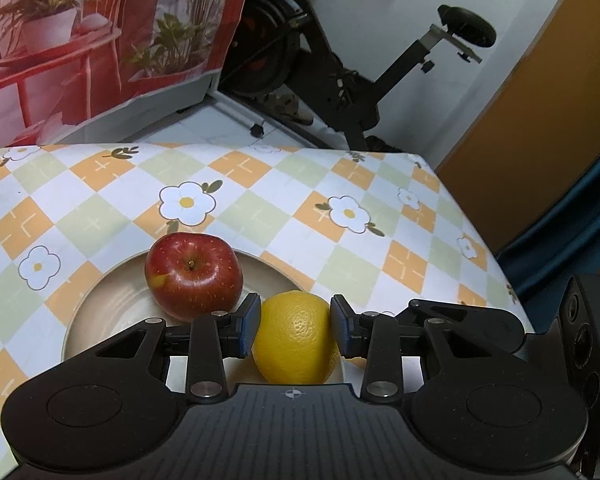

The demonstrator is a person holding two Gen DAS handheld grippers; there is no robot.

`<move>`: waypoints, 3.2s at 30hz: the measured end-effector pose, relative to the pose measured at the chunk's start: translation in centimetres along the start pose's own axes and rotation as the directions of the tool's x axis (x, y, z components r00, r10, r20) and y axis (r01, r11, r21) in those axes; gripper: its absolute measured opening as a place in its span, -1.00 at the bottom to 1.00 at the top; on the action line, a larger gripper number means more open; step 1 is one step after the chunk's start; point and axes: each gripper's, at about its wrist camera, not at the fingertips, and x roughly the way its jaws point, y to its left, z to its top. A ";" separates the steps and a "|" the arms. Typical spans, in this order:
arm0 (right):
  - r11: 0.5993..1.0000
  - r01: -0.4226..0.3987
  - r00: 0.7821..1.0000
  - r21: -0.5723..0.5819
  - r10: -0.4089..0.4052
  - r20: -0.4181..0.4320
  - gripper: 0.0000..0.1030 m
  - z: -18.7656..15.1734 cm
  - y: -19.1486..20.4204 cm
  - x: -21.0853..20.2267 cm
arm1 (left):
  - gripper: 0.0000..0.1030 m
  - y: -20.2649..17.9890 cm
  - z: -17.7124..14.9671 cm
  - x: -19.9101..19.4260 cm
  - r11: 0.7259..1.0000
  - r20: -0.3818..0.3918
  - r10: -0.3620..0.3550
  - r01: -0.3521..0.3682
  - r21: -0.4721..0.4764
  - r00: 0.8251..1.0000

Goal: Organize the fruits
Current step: 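Carry the lemon with the left tool over the beige plate, then lower the lemon beside the apples and open the left tool, then move the left tool to a second large yellow lemon by the pile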

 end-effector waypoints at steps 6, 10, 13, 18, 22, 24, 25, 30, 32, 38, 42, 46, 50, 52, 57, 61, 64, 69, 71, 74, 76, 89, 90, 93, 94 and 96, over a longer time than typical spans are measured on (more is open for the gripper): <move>1.000 0.001 1.000 0.014 -0.001 -0.017 -0.09 0.3 -0.6 1.3 | -0.21 0.6 0.6 0.8 1.000 -0.011 0.016 -0.016 -0.012 1.000; 1.000 0.012 1.000 0.008 -0.011 -0.023 -0.08 0.5 -0.5 1.9 | -0.23 0.5 0.7 0.9 1.000 -0.013 0.026 -0.026 0.000 1.000; 1.000 0.014 0.999 0.010 -0.014 -0.030 -0.09 0.6 -0.5 2.2 | -0.23 0.7 0.9 1.0 1.000 -0.013 0.020 -0.020 -0.011 1.000; 0.999 0.028 0.999 0.022 -0.027 -0.035 -0.09 0.8 -0.4 2.4 | -0.23 0.7 0.8 0.8 1.000 -0.010 0.018 -0.018 -0.022 1.000; 0.998 0.044 0.998 0.036 -0.042 -0.038 -0.09 1.0 -0.4 2.6 | -0.23 0.6 0.8 0.6 1.000 0.003 0.017 -0.017 -0.023 1.000; 0.997 0.050 0.998 0.050 -0.048 -0.037 -0.09 1.1 -0.5 2.7 | -0.23 0.6 0.9 0.3 1.000 0.011 0.021 -0.021 -0.023 1.000; 0.997 0.054 0.998 0.054 -0.052 -0.038 -0.09 1.1 -0.5 2.7 | -0.23 0.5 0.9 0.2 0.999 0.015 0.024 -0.024 -0.021 1.000; 0.995 0.084 0.996 0.062 -0.082 -0.029 -0.08 1.2 -0.3 2.3 | -0.23 0.2 0.9 -0.9 0.999 0.042 0.041 -0.041 -0.009 0.998; 0.993 0.085 0.996 0.076 -0.084 -0.015 -0.08 1.3 -0.2 1.7 | -0.23 0.2 0.9 -1.5 0.999 0.054 0.049 -0.048 -0.010 0.997; 0.991 0.089 0.996 0.096 -0.091 0.018 -0.08 0.9 0.8 -0.7 | -0.23 0.4 0.3 -4.1 0.997 0.098 0.079 -0.078 -0.017 0.992; 0.988 0.097 0.993 0.124 -0.103 0.048 -0.08 0.3 2.0 -2.5 | -0.23 0.7 -0.6 -6.3 0.994 0.132 0.113 -0.111 -0.019 0.985; 0.984 0.103 0.990 0.144 -0.115 0.078 -0.08 -0.7 3.8 -4.1 | -0.23 1.1 -2.0 -9.0 0.988 0.165 0.152 -0.152 -0.008 0.975; 0.980 0.101 0.987 0.169 -0.120 0.104 -0.08 -1.7 5.7 -5.2 | -0.23 1.9 -3.7 -11.6 0.980 0.183 0.198 -0.199 -0.009 0.963; 0.978 0.099 0.986 0.182 -0.122 0.117 -0.08 -2.1 6.6 -5.7 | -0.23 2.5 -4.5 -12.8 0.975 0.187 0.219 -0.221 -0.015 0.957; 0.975 0.097 0.981 0.198 -0.127 0.147 -0.08 -3.1 9.2 -6.7 | -0.23 3.7 -7.1 -15.6 0.960 0.203 0.280 -0.276 -0.049 0.938; 0.977 0.088 0.980 0.196 -0.120 0.160 -0.08 -3.9 11.6 -7.1 | -0.22 4.3 -9.3 -17.5 0.951 0.231 0.307 -0.289 -0.106 0.923; 0.981 0.074 0.981 0.178 -0.104 0.163 -0.08 -4.3 13.3 -7.3 | -0.22 4.5 -10.8 -18.2 0.948 0.241 0.315 -0.289 -0.136 0.918; 0.988 0.061 0.985 0.139 -0.082 0.154 -0.08 -4.5 15.5 -7.4 | -0.22 4.9 -12.8 -18.6 0.948 0.224 0.312 -0.288 -0.133 0.923; 0.990 0.059 0.986 0.131 -0.078 0.145 -0.08 -4.4 16.1 -7.2 | -0.22 5.1 -13.3 -18.4 0.949 0.212 0.307 -0.283 -0.138 0.928; 0.990 0.059 0.988 0.124 -0.076 0.131 -0.08 -4.6 16.8 -6.9 | -0.22 5.5 -14.2 -18.0 0.951 0.191 0.296 -0.269 -0.154 0.936; 0.991 0.060 0.990 0.124 -0.075 0.123 -0.08 -4.7 17.0 -6.7 | -0.22 5.7 -14.5 -17.4 0.952 0.174 0.288 -0.262 -0.161 0.942; 0.989 0.074 0.990 0.126 -0.088 0.111 -0.08 -5.0 16.8 -6.7 | -0.16 5.5 -15.9 -13.8 0.959 0.092 0.255 -0.240 -0.153 0.963; 0.989 0.074 0.990 0.126 -0.088 0.110 -0.08 -5.0 16.9 -6.7 | -0.15 5.6 -15.9 -13.6 0.958 0.088 0.256 -0.241 -0.153 0.963; 0.989 0.071 0.991 0.127 -0.085 0.107 -0.08 -5.1 16.9 -6.6 | -0.10 5.8 -16.1 -13.7 0.959 0.090 0.252 -0.236 -0.155 0.964; 0.989 0.070 0.991 0.127 -0.084 0.107 -0.08 -5.1 16.9 -6.6 | -0.08 5.8 -16.1 -13.7 0.959 0.089 0.252 -0.237 -0.154 0.964; 0.990 0.068 0.991 0.127 -0.082 0.106 -0.08 -5.1 16.9 -6.6 | 0.01 5.9 -16.1 -13.8 0.959 0.087 0.256 -0.242 -0.148 0.963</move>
